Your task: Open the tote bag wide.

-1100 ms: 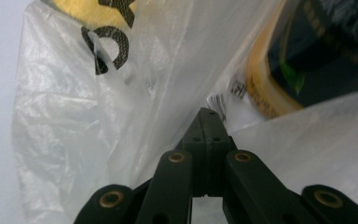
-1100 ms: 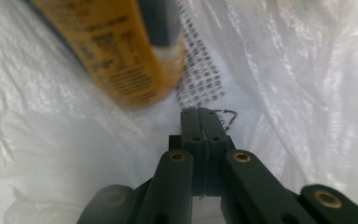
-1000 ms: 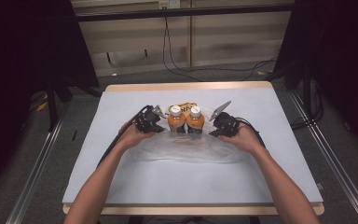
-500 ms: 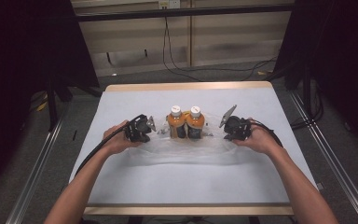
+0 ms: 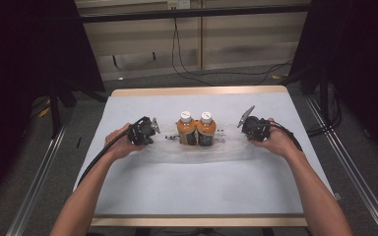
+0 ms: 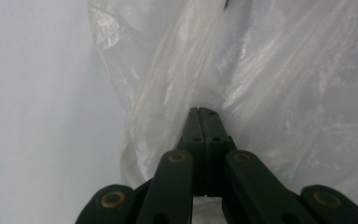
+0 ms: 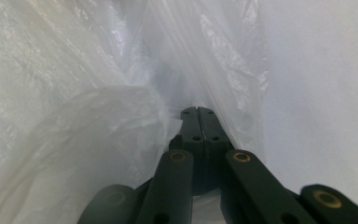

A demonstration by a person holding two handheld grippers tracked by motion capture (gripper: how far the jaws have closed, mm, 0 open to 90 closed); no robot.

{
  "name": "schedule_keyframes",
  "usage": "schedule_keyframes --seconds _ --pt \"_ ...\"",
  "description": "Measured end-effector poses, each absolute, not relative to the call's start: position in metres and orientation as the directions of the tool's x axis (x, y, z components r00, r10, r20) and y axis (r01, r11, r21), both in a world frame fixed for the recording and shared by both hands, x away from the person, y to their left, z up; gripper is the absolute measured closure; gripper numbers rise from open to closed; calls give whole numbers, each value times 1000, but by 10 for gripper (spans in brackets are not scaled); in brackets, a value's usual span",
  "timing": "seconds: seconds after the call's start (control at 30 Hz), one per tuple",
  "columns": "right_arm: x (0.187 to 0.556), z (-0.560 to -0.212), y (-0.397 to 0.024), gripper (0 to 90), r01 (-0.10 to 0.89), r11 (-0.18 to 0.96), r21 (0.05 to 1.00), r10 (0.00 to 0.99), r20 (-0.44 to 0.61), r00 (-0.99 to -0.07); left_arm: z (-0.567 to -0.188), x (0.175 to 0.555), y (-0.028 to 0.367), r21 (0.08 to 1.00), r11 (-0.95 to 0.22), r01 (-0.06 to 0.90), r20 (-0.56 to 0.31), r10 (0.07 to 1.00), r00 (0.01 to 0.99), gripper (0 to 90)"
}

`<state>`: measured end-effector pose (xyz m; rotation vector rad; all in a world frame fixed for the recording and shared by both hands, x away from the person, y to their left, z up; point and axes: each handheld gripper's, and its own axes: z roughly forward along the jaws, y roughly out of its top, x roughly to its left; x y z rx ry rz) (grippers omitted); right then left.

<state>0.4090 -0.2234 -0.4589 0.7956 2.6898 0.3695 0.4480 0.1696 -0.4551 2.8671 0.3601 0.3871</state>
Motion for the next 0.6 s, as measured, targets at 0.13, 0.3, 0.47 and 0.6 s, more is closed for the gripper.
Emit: schedule_keyframes --seconds 0.13,0.3,0.47,0.6 --pt "409 -459 -224 900 482 811 331 564 -223 -795 -456 459 172 280 -929 242 210 306 929 900" --pt "406 -456 -230 900 484 815 319 547 -148 -824 -457 464 174 294 -918 266 215 335 917 900" --pt "392 -455 -234 900 470 836 284 523 -151 -839 -459 465 177 300 -915 268 260 349 900 900" --pt "391 -455 -238 900 466 839 283 519 -155 -841 -458 466 180 318 -906 281 239 363 901 900"
